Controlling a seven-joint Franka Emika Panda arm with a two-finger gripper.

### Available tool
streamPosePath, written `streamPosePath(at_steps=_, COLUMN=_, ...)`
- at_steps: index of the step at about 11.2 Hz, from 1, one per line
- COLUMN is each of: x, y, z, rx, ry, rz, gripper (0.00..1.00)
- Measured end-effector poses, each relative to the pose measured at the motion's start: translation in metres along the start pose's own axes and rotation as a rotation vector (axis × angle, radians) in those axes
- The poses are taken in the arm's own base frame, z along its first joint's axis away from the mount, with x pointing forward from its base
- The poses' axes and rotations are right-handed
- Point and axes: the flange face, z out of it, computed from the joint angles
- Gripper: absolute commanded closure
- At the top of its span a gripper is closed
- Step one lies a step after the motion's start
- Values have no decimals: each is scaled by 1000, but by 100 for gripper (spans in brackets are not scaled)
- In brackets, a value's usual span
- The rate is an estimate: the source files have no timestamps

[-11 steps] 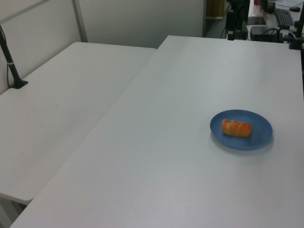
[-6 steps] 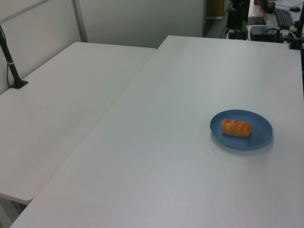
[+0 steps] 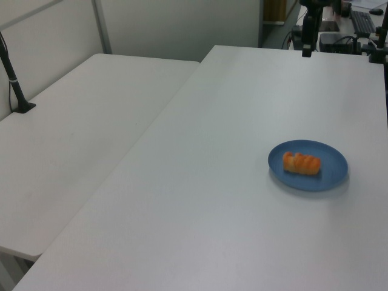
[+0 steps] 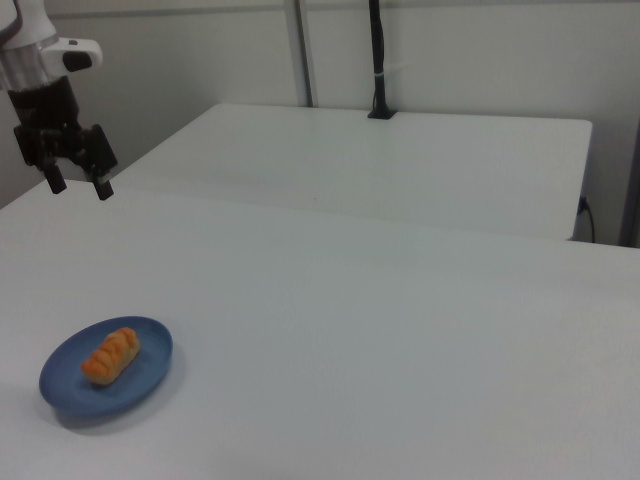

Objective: Put the bread on the table

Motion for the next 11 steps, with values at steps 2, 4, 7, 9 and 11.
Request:
streamPosePath(at_steps=2, x=-1, y=-5, z=21, rx=18, ry=-6, rz=-4, gripper=0)
streamPosePath(at_steps=4, x=-4, y=-15, z=53, rx=15, ry=-35, rz=-15, gripper=0)
streamPosePath(at_steps=7, x=-9, y=-30, z=112, rx=13, ry=-50, rz=-22, gripper=0)
streamPosePath(at_steps=9, x=-19, y=-45, z=157, rx=9, ry=-62, rz=9, gripper=0)
streamPosePath(at_steps=11, x=-31, y=-59, z=196, rx=9, ry=-58, rz=31, gripper=0)
